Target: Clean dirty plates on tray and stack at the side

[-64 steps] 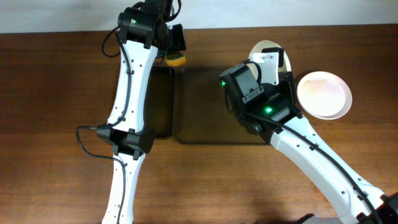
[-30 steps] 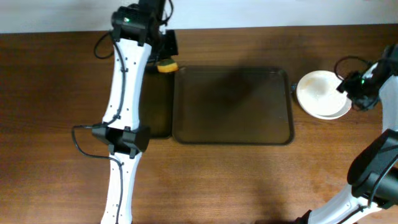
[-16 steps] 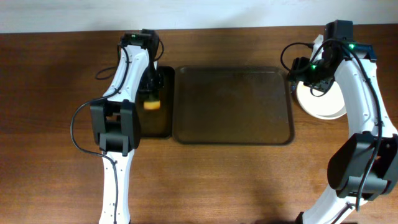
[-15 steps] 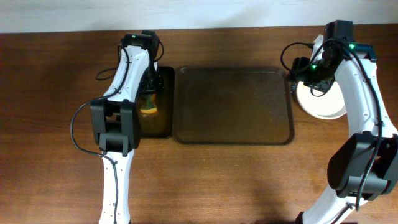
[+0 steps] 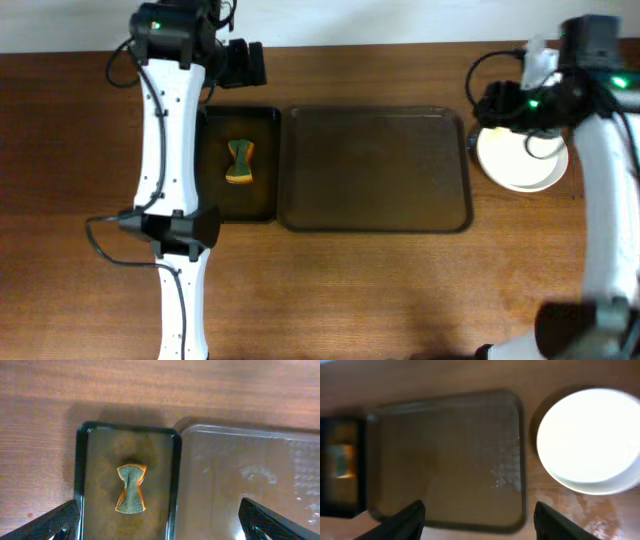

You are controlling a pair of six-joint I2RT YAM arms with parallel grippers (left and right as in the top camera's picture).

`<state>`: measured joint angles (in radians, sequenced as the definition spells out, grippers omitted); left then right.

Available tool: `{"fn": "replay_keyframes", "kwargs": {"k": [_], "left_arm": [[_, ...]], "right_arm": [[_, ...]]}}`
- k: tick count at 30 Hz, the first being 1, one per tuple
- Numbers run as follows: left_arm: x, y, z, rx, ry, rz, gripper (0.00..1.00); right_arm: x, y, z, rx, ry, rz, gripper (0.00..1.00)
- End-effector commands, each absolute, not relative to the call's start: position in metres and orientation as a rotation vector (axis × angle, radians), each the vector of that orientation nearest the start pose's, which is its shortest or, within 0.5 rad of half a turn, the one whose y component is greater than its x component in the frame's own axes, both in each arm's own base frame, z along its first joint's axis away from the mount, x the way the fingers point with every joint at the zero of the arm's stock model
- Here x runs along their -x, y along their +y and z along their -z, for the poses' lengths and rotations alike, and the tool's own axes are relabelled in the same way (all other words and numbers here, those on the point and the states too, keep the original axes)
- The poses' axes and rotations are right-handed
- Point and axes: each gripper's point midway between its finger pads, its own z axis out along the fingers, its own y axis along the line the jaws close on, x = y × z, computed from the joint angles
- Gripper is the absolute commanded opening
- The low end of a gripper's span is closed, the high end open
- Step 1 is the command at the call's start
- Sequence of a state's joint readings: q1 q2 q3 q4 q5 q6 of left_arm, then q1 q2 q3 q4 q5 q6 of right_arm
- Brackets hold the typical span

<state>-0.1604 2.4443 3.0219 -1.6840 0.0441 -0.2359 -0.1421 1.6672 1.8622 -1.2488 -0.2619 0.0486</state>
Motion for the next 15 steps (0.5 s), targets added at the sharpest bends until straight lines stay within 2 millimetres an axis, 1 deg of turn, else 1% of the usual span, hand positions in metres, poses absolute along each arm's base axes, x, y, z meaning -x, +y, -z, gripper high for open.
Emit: {"fn": "replay_keyframes", "kwargs": {"k": [1,2,3,4,6,8,9,10,12,13,15], "left_arm": [[-0.495,-0.090,-0.258,0.110,2.664,0.215,1.00],[-0.495,-0.090,-0.258,0.110,2.665,0.215,1.00],[-0.495,-0.090,-0.258,0.110,2.665,0.215,1.00],[-0.494,-0.090,-0.258,0.110,2.667,0.215,1.00],[-0.494,-0.090,-0.258,0.110,2.667,0.215,1.00],[-0.495,-0.089,-0.258,0.111,2.667,0.215,1.00],[-0.495,-0.089,-0.258,0.111,2.667,0.215,1.00],[-0.494,-0.090,-0.258,0.110,2.667,0.215,1.00],[-0.494,-0.090,-0.258,0.110,2.667,0.215,1.00],[-0.494,-0.090,-0.258,0.110,2.667,0.215,1.00],[-0.495,-0.089,-0.258,0.111,2.667,0.215,1.00]], "right_arm": [[-0.352,-0.001,-0.343,-0.086,2.435,-0.294,0.71],[-0.338,0.001,-0.355,-0.079,2.405,-0.288,0.85],[-0.318,0.004,-0.373,-0.068,2.359,-0.280,0.98],[-0.304,0.006,-0.386,-0.059,2.314,-0.271,0.99],[-0.282,0.009,-0.408,-0.042,2.238,-0.257,0.98],[-0.268,0.011,-0.419,-0.033,2.195,-0.248,0.98],[-0.262,0.012,-0.420,-0.032,2.192,-0.248,0.98],[-0.254,0.007,-0.420,-0.047,2.194,-0.212,0.98],[-0.245,0.005,-0.422,-0.057,2.186,-0.186,0.98],[-0.245,0.005,-0.422,-0.056,2.185,-0.184,0.99],[-0.256,0.003,-0.413,-0.019,2.185,-0.163,0.98]]}}
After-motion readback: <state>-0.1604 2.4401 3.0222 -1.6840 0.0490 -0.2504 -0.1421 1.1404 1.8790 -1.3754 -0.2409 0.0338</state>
